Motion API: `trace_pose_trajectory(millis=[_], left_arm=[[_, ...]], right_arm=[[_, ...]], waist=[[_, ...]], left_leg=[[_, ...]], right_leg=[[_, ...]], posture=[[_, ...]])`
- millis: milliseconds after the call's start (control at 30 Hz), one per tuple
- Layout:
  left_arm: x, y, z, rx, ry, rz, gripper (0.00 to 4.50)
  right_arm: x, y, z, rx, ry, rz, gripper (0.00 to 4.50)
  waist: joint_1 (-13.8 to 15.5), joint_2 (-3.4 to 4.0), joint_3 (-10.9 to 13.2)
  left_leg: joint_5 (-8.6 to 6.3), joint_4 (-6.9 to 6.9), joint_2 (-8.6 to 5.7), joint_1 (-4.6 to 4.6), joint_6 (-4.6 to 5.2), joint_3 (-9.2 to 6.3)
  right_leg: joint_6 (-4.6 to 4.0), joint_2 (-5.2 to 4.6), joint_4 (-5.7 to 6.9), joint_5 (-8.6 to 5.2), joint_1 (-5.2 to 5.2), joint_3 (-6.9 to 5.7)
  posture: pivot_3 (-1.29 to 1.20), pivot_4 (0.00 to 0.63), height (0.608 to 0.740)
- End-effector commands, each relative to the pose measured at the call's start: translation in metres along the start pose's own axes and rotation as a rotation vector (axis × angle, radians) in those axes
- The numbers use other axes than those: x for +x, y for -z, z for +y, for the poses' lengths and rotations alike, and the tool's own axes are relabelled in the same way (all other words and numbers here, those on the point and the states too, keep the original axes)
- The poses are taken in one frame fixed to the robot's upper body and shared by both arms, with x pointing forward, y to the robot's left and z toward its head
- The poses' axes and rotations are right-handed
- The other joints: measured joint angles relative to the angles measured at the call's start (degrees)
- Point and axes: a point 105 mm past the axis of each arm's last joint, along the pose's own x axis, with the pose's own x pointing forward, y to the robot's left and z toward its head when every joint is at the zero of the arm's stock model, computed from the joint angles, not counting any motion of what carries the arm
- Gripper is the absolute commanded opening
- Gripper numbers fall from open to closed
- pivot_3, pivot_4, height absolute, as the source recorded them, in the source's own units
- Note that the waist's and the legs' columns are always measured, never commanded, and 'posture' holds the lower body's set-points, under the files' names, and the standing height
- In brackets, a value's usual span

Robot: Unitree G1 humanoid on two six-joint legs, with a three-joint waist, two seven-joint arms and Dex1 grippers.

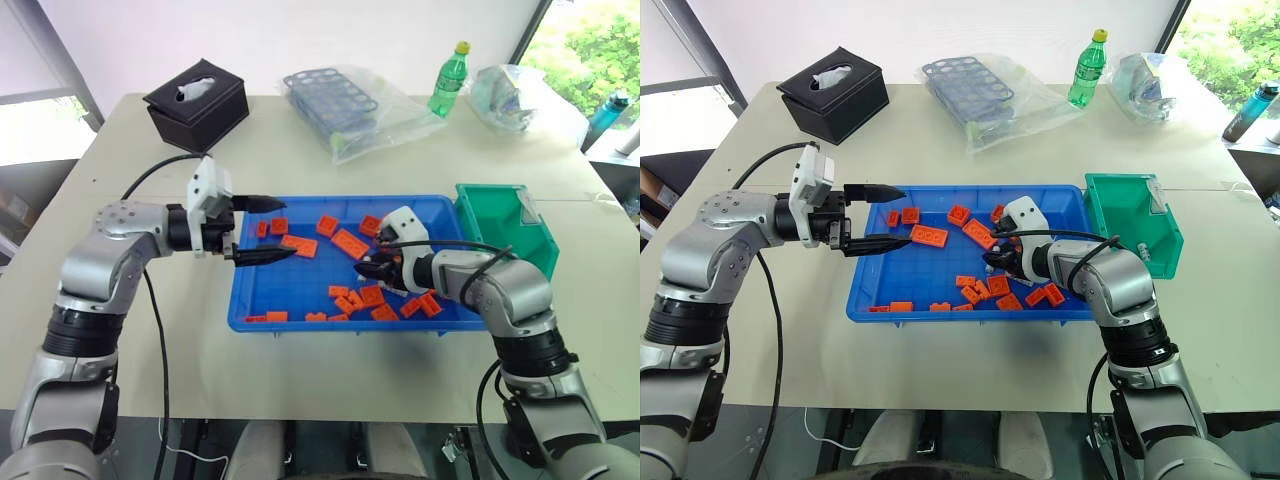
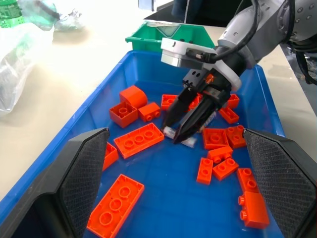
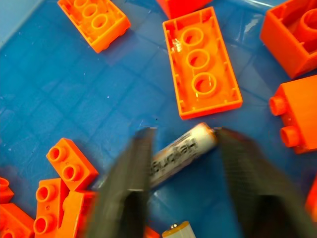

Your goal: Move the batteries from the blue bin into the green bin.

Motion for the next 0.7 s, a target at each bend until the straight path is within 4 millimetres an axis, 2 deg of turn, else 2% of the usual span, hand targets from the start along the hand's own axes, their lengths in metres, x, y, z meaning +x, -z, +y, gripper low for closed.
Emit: trace_pose_trajectory(millis=[33, 167, 367, 467, 600, 700], left_arm=[[-0.003, -0.01, 0.0, 0.051, -0.009, -0.011, 4.5], [-0.003, -0.01, 0.001, 0.05, -0.009, -0.009, 4.5], [-0.001, -0.009, 0.002, 0.048, 0.0, -0.007, 4.5], [0.001, -0.009, 0.002, 0.048, 0.006, -0.01, 4.5], [0.003, -0.009, 0.002, 0.051, 0.011, -0.012, 4.5], [0.003, -0.009, 0.003, 0.051, 0.013, -0.015, 4.5]], right_arm=[[-0.001, -0.001, 0.003, -0.032, -0.003, -0.008, 0.03], [-0.004, -0.003, 0.004, -0.042, -0.002, -0.012, 0.03], [-0.017, -0.021, 0.003, -0.04, 0.013, -0.069, 0.03], [-0.022, -0.025, 0.005, -0.049, 0.009, -0.081, 0.81], [-0.029, -0.027, 0.011, -0.11, 0.014, -0.062, 2.84], [-0.032, -0.022, 0.012, -0.099, 0.014, -0.038, 2.84]], waist=[[0.02, -0.02, -0.01], [0.02, -0.02, -0.01], [0.05, -0.02, -0.01], [0.05, -0.02, -0.01], [0.03, -0.02, -0.01], [0.03, -0.02, -0.01]], left_leg=[[0.0, 0.0, 0.0, 0.0, 0.0, 0.0], [0.0, 0.0, -0.01, 0.01, 0.0, -0.01], [0.0, 0.0, 0.0, 0.01, 0.0, -0.01], [0.0, 0.0, 0.0, 0.01, 0.0, -0.01], [0.0, 0.0, 0.0, 0.01, 0.0, -0.01], [0.0, 0.0, 0.0, 0.01, 0.0, -0.01]], right_leg=[[0.0, 0.0, 0.0, 0.0, 0.0, 0.0], [0.0, -0.01, 0.0, 0.0, 0.02, 0.0], [0.0, -0.01, 0.0, 0.0, 0.01, 0.0], [0.0, -0.01, 0.0, 0.0, 0.01, 0.0], [0.0, -0.01, 0.0, 0.0, 0.0, 0.0], [0.0, -0.01, 0.0, 0.0, 0.01, 0.0]], posture=[[0.0, 0.15, 0.73], [0.0, 0.15, 0.73], [0.0, 0.15, 0.73], [0.0, 0.15, 0.73], [0.0, 0.15, 0.73], [0.0, 0.15, 0.73]])
